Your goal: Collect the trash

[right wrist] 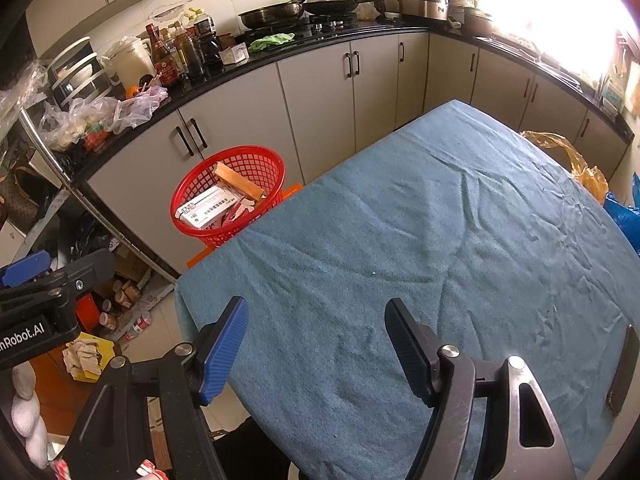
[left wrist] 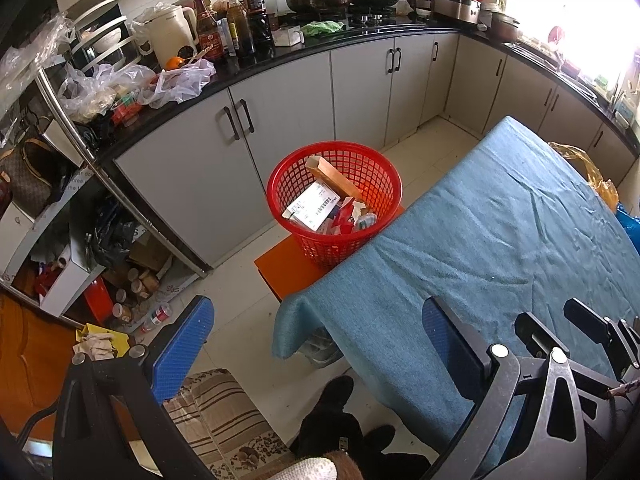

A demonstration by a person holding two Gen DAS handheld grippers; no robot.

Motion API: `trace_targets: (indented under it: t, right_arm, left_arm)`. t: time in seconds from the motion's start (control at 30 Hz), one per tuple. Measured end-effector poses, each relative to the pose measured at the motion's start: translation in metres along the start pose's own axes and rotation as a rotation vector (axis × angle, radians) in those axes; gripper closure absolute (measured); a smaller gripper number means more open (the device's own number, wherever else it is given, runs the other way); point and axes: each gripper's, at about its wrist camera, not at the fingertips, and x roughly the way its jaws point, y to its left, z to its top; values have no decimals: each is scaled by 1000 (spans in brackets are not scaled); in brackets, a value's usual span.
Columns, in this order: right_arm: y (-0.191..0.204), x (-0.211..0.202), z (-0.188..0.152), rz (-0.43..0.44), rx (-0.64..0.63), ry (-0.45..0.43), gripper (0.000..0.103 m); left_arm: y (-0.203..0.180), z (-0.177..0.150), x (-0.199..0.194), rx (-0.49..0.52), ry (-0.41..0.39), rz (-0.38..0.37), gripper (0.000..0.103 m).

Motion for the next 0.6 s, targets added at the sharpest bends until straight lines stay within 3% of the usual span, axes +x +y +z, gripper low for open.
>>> trace_targets:
  t: [0.6]
  right_arm:
    - [12, 13, 9, 11, -9, 18, 27]
  left_arm:
    - [15, 9, 11, 1, 21, 2, 0]
